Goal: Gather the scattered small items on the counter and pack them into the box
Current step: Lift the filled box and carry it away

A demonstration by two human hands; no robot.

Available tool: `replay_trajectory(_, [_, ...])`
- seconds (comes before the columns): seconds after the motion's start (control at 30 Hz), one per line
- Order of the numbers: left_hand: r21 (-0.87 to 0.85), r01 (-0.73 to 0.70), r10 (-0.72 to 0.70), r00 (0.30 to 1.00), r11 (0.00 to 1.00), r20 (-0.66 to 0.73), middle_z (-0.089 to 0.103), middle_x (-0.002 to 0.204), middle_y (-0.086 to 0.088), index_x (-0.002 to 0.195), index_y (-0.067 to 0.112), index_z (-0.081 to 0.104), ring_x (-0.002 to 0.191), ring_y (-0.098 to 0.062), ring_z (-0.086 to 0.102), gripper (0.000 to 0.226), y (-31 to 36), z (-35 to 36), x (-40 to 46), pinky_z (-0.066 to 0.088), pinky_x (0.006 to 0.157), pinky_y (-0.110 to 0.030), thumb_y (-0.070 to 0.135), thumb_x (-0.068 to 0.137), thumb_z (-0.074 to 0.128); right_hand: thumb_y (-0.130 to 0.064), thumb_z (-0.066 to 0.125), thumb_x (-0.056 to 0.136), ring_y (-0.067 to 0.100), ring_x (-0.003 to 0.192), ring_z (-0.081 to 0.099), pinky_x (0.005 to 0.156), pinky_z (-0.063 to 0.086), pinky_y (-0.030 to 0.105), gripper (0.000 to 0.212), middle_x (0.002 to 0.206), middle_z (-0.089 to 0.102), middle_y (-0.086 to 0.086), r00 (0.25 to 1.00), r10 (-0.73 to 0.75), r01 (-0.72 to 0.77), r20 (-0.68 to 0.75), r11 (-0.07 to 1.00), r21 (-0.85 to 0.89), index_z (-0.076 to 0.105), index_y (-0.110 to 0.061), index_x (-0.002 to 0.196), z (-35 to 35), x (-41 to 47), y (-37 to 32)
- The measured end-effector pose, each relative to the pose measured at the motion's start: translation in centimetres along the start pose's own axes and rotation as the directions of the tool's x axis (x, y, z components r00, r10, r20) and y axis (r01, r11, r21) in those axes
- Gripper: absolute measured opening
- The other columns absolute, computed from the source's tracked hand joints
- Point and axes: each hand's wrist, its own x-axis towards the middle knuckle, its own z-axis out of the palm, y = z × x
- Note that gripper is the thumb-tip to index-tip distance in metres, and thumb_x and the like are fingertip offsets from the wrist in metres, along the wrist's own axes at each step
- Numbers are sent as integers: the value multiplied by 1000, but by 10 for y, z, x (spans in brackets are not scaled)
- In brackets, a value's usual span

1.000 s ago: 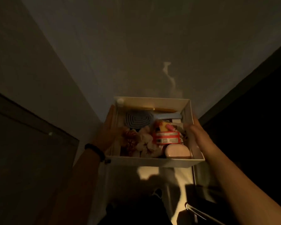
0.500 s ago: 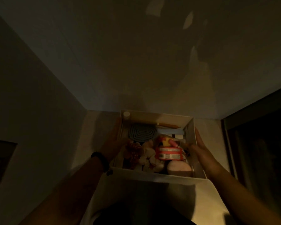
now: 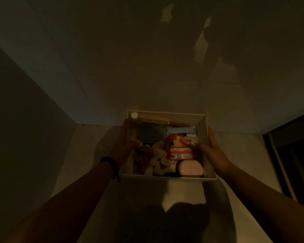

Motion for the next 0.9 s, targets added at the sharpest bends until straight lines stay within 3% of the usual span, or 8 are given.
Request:
replay_trajectory(0.13, [204,-101,108,994,974,-25,19,149,21,139,53,7,134,-11,31,88,0,2,-12,38,97,-19,43,78,69,-34,77,70,2,96,67,73,57,22,79,118,61,-11,997,-63,52,-37,968,-246,35,-39,136,-1,-12,1])
replay_trajectory(0.23, [339,-131,94,988,931,124,16,155,-1,148,28,3,139,-21,25,120,-14,-2,-29,33,109,-44,52,61,82,-30,86,66,5,116,57,90,51,20,90,133,53,-6,991,-129,125,25,871,-475,32,-34,138,-6,-30,18])
replay_trajectory(0.33, [570,-274,171,959,775,228,-25,153,9,145,22,-21,141,-6,-13,145,-21,-10,-43,5,113,-32,76,48,72,-55,87,50,2,142,10,113,17,17,140,159,1,-6,995,-67,97,71,713,-695,-5,-26,151,-12,-41,32])
replay_trajectory(0.47, [579,-262,164,962,772,218,-28,151,11,144,22,-22,143,-9,-11,146,-12,-6,-44,17,115,-39,66,49,80,-66,81,47,1,143,-9,114,13,22,146,158,-20,-7,991,-87,132,99,633,-763,-18,-29,148,-17,-38,37])
replay_trajectory(0.63, [571,-258,172,964,779,200,-22,154,8,145,26,-19,144,-14,-6,143,-13,-2,-39,24,113,-47,63,51,82,-70,78,47,-34,119,-17,86,8,-15,148,154,-31,-1,973,-129,230,191,543,-808,-21,-25,148,-19,-30,35])
replay_trajectory(0.7, [602,-244,163,969,760,187,-24,154,8,144,30,-21,144,-15,-6,142,-18,-2,-38,24,113,-46,65,51,80,-70,79,48,-28,127,-9,93,14,-9,145,153,-33,-5,974,-136,227,181,551,-803,-20,-31,147,-19,-29,36])
replay_trajectory(0.77, [628,-224,150,974,745,169,-25,153,7,143,31,-24,143,-15,-6,142,-19,-3,-39,22,113,-41,67,51,79,-74,75,50,-6,138,0,106,21,11,141,152,-34,-13,980,-142,198,143,547,-813,-19,-36,147,-19,-29,38])
replay_trajectory(0.9, [703,-130,32,988,700,151,-29,151,0,140,27,-30,142,-19,-7,144,0,-3,-52,16,111,-36,72,52,74,-82,65,51,16,145,-3,116,20,32,141,151,-34,-5,992,-70,126,105,455,-882,-22,-26,147,-14,-41,23])
